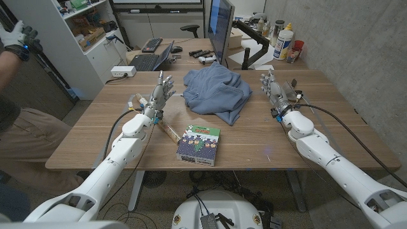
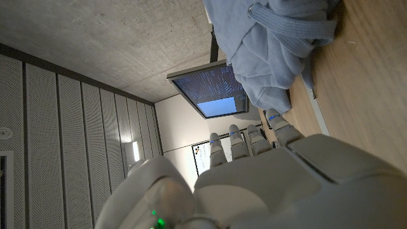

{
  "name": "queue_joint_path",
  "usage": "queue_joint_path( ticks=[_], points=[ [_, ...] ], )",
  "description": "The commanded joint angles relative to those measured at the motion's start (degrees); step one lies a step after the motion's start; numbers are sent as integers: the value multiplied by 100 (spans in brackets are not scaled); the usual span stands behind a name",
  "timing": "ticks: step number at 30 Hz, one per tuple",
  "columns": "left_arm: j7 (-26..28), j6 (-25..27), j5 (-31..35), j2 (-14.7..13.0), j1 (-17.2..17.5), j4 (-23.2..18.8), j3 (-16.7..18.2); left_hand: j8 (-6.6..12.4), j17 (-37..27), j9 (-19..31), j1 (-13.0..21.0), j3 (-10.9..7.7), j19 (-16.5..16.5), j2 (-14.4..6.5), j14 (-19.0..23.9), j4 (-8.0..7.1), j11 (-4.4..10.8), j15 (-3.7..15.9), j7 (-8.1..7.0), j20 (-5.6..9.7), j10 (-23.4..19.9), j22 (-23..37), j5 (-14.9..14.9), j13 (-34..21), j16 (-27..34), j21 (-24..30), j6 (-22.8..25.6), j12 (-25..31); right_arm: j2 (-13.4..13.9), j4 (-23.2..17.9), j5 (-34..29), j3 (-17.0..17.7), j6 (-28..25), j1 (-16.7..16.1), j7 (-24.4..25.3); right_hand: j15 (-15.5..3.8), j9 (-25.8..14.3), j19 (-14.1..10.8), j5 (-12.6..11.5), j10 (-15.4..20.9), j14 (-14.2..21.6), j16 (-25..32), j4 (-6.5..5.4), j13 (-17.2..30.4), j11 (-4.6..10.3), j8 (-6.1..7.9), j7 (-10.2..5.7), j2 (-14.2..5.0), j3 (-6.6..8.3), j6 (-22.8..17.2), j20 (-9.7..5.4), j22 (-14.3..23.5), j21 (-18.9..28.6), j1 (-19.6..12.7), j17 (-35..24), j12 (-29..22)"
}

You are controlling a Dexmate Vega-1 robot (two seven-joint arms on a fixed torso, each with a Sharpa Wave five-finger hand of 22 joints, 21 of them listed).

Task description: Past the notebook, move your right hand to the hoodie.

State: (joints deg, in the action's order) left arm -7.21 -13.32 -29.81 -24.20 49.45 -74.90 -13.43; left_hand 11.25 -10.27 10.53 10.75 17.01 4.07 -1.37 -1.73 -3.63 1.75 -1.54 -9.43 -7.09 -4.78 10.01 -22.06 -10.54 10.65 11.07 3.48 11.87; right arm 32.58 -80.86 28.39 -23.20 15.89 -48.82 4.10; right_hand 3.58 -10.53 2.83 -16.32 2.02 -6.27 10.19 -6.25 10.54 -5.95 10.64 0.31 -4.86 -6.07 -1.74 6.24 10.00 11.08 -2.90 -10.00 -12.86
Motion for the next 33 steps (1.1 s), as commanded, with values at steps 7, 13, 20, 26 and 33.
queue_joint_path(
  ticks=[7, 13, 20, 26, 33],
  points=[
    [-37, 26, 5, 3, 41, -40, 41, 19, -13, 17, 67, 49, -18, -15, -42, -6, 2, -10, -35, -50, -28, 29, -8, -23, 20, 17, 30, 23, 195, -367, -703, -117, -37, 27, 414, 8, -12, 22, -19, -8, -59, 3, -13, 28, -13, 24, -5, -88, 24, -24, -16, 30, -10, -20, -30, -1],
    [-29, 8, 29, 15, 23, -17, 34, 21, -13, 18, 68, 51, -47, -14, -45, -7, 4, -7, -32, -38, -36, 30, -6, -24, 19, 7, 40, 22, 226, -455, -817, -133, -67, 27, 476, 4, -12, 23, -19, -6, -63, 4, -11, 28, -13, 24, -7, -90, 26, -23, -17, 29, -9, -22, -30, -1],
    [-36, 5, 21, 17, 26, -31, 42, 20, -13, 18, 67, 53, -54, -14, -49, -9, 7, -9, -32, -38, -48, 30, -3, -24, 19, 6, 41, 23, 292, -589, -996, -166, -124, 32, 539, 4, -12, 25, -18, -3, -64, 7, -9, 28, -15, 27, -10, -96, 32, -27, -20, 29, -8, -26, -30, -2],
    [-48, 0, 16, 4, 30, -46, 48, 19, -13, 18, 67, 55, -55, -14, -50, -10, 12, -9, -42, -39, -45, 30, -1, -24, 19, 8, 44, 17, 387, -755, -1382, -249, -306, 64, 729, 2, -12, 48, -19, -5, -78, 4, -5, 29, -10, 29, -8, -104, 40, -32, -25, 29, -15, -33, -29, -1],
    [-28, 17, 23, -32, 56, -100, 55, 18, -13, 18, 68, 56, -58, -14, -54, -12, 12, -9, -40, -40, -53, 30, 2, -25, 19, 8, 48, 17, 404, -796, -1531, -292, -391, 83, 786, -13, -12, 60, -18, -14, -97, 1, -1, 29, -2, 30, -7, -110, 47, -33, -28, 30, -16, -39, -29, 4]
  ],
)
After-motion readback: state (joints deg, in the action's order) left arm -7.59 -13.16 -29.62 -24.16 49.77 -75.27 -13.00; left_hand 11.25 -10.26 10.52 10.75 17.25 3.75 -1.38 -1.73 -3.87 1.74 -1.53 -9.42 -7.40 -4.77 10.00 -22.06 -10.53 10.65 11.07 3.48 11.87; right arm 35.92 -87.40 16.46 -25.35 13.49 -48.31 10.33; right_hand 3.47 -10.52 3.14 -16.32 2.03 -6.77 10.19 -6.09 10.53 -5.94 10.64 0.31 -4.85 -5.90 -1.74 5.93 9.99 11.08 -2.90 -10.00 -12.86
